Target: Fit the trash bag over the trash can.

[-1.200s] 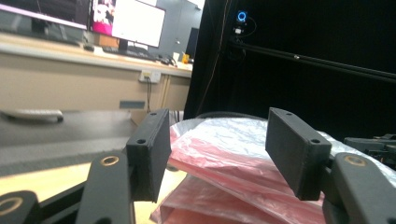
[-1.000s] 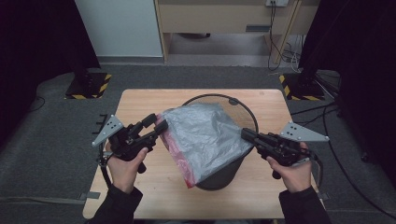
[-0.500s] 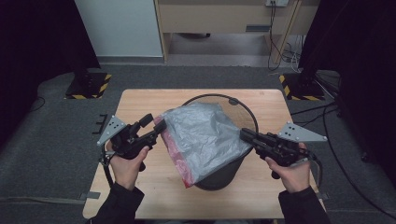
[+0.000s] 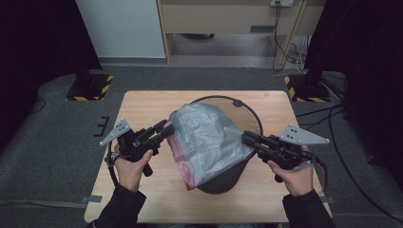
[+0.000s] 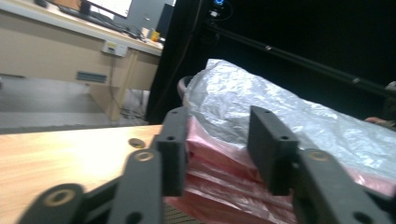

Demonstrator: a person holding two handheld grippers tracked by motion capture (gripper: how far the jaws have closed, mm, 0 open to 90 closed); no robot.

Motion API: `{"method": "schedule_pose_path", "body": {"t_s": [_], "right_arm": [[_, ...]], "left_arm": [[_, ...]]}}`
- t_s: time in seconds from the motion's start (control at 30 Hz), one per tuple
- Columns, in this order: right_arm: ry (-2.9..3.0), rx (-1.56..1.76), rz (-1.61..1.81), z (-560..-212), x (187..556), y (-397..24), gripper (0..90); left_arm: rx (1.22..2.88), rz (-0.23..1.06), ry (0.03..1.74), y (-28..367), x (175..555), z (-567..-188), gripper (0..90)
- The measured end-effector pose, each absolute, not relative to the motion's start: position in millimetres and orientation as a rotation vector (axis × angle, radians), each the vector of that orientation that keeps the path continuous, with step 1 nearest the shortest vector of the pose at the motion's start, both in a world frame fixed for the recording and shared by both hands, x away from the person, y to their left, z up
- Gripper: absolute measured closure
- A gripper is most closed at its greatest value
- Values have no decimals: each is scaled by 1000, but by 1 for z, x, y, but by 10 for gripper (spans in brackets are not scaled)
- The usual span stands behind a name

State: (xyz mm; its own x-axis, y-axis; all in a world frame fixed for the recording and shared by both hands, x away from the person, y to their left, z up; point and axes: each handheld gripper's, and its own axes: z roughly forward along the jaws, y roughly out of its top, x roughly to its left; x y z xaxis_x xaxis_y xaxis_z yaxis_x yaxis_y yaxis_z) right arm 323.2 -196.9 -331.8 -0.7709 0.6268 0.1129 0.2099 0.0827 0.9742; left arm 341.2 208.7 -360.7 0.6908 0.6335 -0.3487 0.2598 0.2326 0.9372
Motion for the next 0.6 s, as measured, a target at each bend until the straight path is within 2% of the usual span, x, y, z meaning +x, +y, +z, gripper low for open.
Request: {"method": "schedule_pose_path", "body": {"t_s": [0.2, 0.3, 0.47, 0.6], "right_arm": [[1997, 823, 1760, -328, 322, -195, 690], [1955, 808, 1802, -320, 319, -194, 557], [1921, 774, 1899, -307, 311, -188, 390], [1996, 730, 1953, -305, 306, -172, 327]], "left_arm": [[1357, 282, 793, 208, 336, -355, 814], [1361, 274, 770, 204, 332, -352, 885], [1366, 267, 703, 191, 322, -343, 894], [1387, 249, 653, 177, 314, -338, 895]]}}
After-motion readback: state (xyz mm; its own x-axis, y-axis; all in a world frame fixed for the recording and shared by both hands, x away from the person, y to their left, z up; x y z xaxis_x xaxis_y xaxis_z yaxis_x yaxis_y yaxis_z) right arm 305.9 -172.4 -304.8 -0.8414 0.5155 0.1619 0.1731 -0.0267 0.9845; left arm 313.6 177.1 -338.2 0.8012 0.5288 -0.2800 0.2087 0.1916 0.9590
